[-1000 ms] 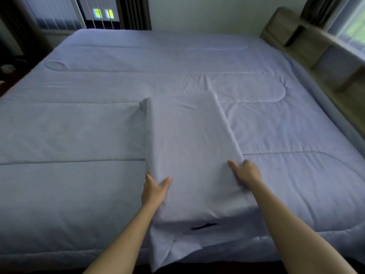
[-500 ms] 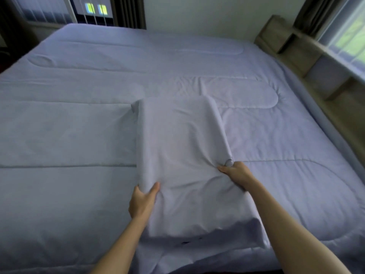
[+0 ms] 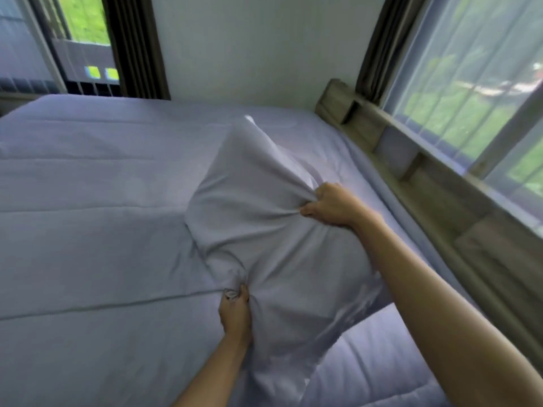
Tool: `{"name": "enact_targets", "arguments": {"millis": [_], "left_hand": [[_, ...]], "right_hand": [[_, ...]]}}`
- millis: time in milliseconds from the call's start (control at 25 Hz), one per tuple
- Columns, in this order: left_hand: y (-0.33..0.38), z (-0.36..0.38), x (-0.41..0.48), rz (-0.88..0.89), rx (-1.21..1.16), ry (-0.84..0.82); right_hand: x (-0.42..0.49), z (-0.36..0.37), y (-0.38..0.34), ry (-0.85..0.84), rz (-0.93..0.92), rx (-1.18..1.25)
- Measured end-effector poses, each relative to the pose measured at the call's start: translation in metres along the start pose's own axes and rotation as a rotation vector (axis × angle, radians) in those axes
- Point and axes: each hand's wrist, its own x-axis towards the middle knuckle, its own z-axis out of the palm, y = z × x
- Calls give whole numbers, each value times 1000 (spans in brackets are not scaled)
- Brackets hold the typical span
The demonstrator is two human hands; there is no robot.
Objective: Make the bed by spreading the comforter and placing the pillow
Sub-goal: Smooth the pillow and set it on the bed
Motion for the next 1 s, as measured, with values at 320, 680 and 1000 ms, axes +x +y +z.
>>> {"name": "enact_targets", "arguments": {"millis": [320,680,1000], "left_hand": [[-6,304,-88,32,-143,-288],[-133,485,-123,-155,-66,-384],[-172,500,-126,-105,84,-365]], "right_hand": [[0,-164,206,214,25,-342],[6,-141,404,221,148,-538],[-56,-119,514,193,422,-258]]}}
